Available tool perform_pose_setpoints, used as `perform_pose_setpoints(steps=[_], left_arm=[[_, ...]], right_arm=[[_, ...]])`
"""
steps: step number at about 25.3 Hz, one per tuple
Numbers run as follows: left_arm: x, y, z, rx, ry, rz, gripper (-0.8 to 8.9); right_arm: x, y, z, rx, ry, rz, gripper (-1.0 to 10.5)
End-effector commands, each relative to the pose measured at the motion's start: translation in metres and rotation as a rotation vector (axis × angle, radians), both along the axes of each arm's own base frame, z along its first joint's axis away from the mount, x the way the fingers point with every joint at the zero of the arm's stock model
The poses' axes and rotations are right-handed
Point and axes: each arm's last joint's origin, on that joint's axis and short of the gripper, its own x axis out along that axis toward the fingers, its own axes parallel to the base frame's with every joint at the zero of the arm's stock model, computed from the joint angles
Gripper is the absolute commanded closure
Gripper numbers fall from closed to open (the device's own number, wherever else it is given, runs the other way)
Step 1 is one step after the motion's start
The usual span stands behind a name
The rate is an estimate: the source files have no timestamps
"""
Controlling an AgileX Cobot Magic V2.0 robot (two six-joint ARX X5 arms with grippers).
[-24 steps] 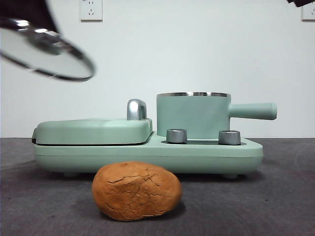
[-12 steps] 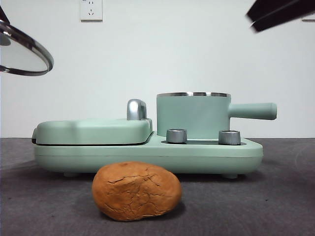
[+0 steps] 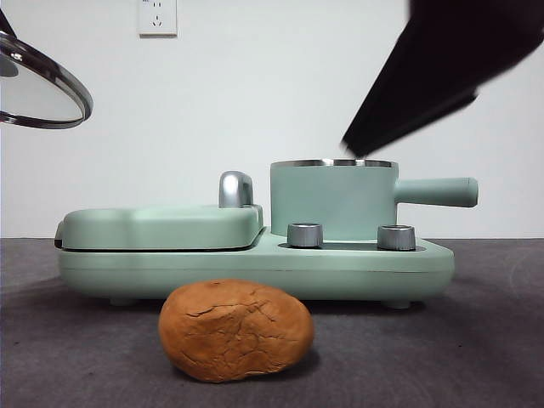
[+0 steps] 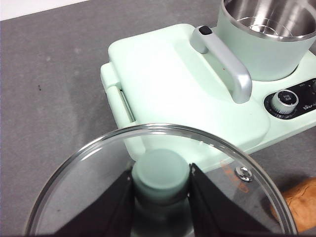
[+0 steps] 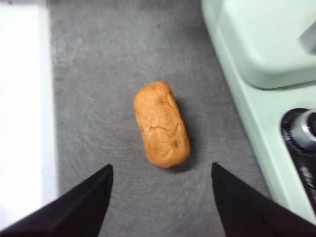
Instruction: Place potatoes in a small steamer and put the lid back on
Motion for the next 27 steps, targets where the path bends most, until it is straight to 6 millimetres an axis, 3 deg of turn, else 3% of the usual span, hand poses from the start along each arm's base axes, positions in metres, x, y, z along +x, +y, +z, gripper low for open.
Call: perform_pose_setpoints(steps=[1,10,24,27], left_arm=[[0.001,0.000,0.007,-0.019,-0.039,0.001,8.03],[0.002,-0.001,0.009,-0.030,-0.066,0.001,8.03],[0.003,-0.001,0.011,-0.038,-0.087,0.002,8.03],[0.003,-0.001,0.011,-0.038,-0.086,0.002,8.03]], right_arm=[[0.008,0.015,-0.007,-0.007,-0.003,0.031,6.3],[0.024,0.044,-0.041,-0.031,0.026,0.074,5.8],[0.032,0.072,-0.079,-0.068,0.028,0.108,5.8],[0.032,0.073,-0.084,-0.082,0.046,0.108,6.4]])
